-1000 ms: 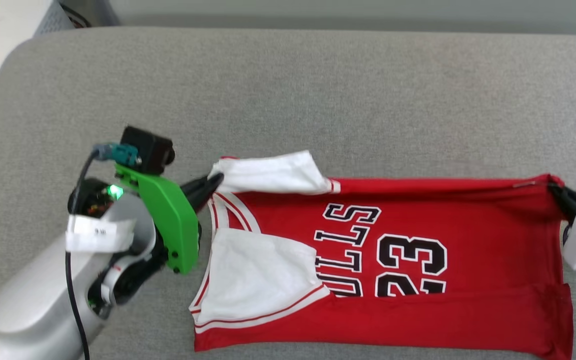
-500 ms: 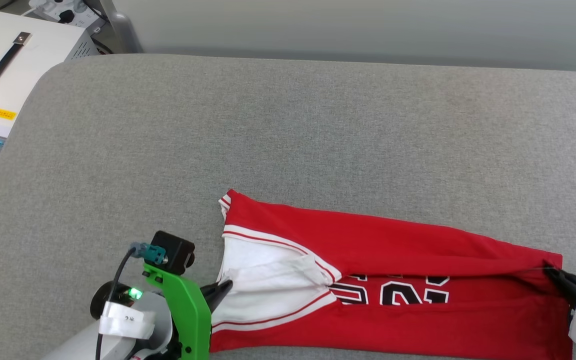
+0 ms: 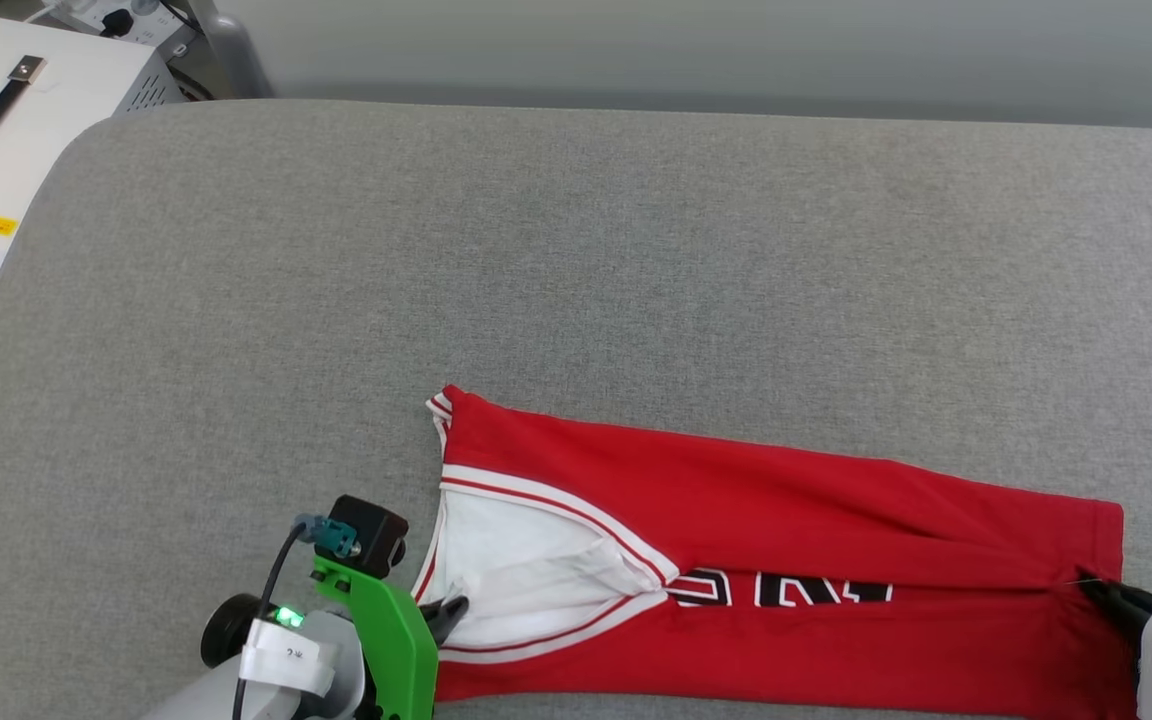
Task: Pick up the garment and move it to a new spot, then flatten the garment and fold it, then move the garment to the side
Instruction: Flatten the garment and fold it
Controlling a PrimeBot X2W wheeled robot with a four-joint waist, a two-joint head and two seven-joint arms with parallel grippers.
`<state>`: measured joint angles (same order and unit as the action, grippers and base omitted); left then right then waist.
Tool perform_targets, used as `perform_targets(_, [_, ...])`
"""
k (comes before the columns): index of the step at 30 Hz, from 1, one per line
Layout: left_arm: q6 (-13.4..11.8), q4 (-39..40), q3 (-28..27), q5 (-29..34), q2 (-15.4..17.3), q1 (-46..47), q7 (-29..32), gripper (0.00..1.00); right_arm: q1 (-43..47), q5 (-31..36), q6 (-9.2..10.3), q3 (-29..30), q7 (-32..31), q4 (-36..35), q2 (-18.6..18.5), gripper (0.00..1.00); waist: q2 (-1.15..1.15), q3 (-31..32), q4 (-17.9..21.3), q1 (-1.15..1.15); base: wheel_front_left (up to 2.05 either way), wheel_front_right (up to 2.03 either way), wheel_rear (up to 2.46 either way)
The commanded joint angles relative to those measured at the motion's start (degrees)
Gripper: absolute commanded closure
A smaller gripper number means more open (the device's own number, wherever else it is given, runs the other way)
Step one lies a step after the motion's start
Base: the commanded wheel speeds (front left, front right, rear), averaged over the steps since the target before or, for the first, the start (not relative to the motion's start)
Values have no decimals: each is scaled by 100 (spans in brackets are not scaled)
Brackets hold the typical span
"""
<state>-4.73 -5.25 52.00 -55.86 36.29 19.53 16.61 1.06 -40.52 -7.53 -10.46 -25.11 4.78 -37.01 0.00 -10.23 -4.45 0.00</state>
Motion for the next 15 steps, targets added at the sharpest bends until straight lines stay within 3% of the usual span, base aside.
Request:
perform_targets(1, [3,-163,34,64,-71,46,-36,0,-4,-11,4,-104,10,71,-25,0,0,19,25,0,0,0,0])
perform_targets(9, [-106,-227,-160,51,-85,-28,-436,0,162,-149,4,-31,-187,-101,-72,0,0,288,45,0,0,0,0])
perform_targets(15, [-325,-22,-588,72,-125,-151,-1279,0,410,-271,4,506,-727,-562,81,0,0,462,49,0,0,0,0])
